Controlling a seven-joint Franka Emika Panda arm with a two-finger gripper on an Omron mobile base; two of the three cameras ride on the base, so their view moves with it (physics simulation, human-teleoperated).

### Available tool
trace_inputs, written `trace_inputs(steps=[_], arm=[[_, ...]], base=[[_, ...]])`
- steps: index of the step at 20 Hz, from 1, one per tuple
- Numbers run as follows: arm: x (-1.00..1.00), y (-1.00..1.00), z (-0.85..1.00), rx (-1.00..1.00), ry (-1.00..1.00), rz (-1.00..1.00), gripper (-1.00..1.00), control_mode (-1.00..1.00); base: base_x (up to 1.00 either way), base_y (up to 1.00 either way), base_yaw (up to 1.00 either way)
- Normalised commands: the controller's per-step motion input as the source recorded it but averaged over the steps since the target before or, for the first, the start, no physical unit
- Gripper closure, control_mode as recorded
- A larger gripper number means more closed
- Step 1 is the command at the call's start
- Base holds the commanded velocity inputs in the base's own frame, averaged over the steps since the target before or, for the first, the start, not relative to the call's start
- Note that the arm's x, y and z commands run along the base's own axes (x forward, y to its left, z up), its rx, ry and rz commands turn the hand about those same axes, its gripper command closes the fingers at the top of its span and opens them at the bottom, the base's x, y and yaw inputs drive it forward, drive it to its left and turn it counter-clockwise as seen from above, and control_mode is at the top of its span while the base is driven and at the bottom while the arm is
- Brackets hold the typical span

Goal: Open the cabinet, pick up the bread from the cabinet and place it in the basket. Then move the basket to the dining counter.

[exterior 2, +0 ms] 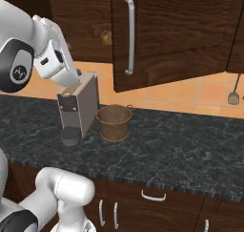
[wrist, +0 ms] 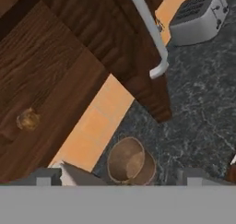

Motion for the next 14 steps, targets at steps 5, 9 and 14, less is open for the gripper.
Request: trace_inputs(steps=[5, 9, 14], arm=[[1.00, 0.15, 0.00, 0.16, 0.00, -0.33, -1.00, -1.00], [0.90, 0.00, -0.14, 0.25, -0.06, -0.53, -1.00, -1.00], [0.76, -0.20, -0.23, 0.26, -0.25, -0.40, -1.00, -1.00]], base=[[0.00, 0.00, 0.00], [0.00, 0.00, 0.00], [0.00, 0.00, 0.00]])
